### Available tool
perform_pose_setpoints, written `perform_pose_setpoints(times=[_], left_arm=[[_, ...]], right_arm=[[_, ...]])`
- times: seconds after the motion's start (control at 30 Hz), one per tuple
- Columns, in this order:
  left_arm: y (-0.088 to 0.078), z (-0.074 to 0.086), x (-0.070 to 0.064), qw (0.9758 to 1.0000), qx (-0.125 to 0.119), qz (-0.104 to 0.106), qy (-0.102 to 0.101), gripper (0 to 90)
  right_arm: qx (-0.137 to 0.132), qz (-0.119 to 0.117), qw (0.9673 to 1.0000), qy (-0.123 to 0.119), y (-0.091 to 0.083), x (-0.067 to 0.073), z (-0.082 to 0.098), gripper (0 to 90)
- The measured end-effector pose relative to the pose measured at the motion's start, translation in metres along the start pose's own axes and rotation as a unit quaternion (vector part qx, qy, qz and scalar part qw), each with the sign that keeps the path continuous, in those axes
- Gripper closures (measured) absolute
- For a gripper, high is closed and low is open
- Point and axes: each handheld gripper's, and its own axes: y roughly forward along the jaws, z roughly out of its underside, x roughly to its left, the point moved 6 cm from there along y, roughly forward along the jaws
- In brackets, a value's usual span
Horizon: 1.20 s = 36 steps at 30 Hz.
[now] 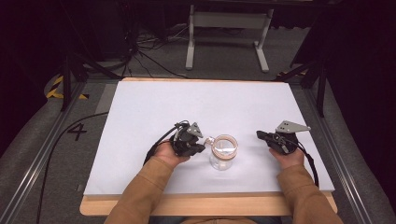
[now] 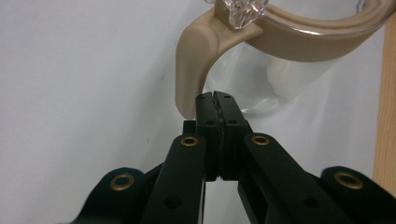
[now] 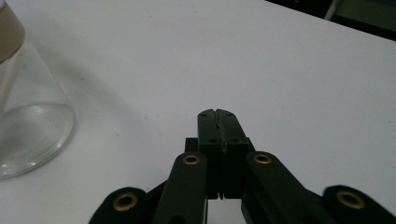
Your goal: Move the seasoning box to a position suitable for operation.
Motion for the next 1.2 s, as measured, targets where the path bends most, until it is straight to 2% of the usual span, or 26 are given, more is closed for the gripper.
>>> perform_pose_setpoints(times=[0.23,0.37,0.53,0.6,0.73,0.9,1.0,1.1,1.2], left_arm=[[0.001,-0.006,0.009,0.9995,-0.015,-0.026,-0.004,89.8],[0.001,-0.009,0.014,0.9987,-0.031,-0.037,-0.013,89.8],[0.002,-0.009,0.022,0.9977,-0.041,-0.045,-0.029,89.8],[0.003,-0.008,0.023,0.9977,-0.041,-0.041,-0.035,89.8],[0.002,-0.008,0.021,0.9979,-0.042,-0.040,-0.029,89.7],[-0.008,-0.003,0.022,0.9985,-0.030,-0.035,-0.028,88.2],[-0.014,0.001,0.023,0.9983,-0.028,-0.036,-0.036,87.7],[-0.021,0.005,0.024,0.9978,-0.029,-0.039,-0.047,89.3],[-0.028,0.011,0.024,0.9974,-0.026,-0.038,-0.056,89.5]], right_arm=[[-0.002,-0.003,1.0000,-0.008,-0.005,0.008,-0.001,89.8],[-0.002,-0.005,0.9999,-0.013,-0.007,0.015,-0.002,89.8],[0.001,-0.010,0.9998,-0.019,-0.008,0.022,-0.001,89.8],[0.004,-0.013,0.9997,-0.022,-0.008,0.024,-0.001,89.8],[0.004,-0.019,0.9996,-0.023,-0.006,0.027,-0.002,89.8],[0.014,-0.040,0.9990,-0.015,-0.001,0.034,-0.006,89.8],[0.020,-0.051,0.9984,-0.016,0.002,0.040,-0.010,89.8],[0.029,-0.077,0.9962,-0.029,0.010,0.056,-0.020,89.8],[0.034,-0.087,0.9950,-0.037,0.017,0.062,-0.023,89.8]])
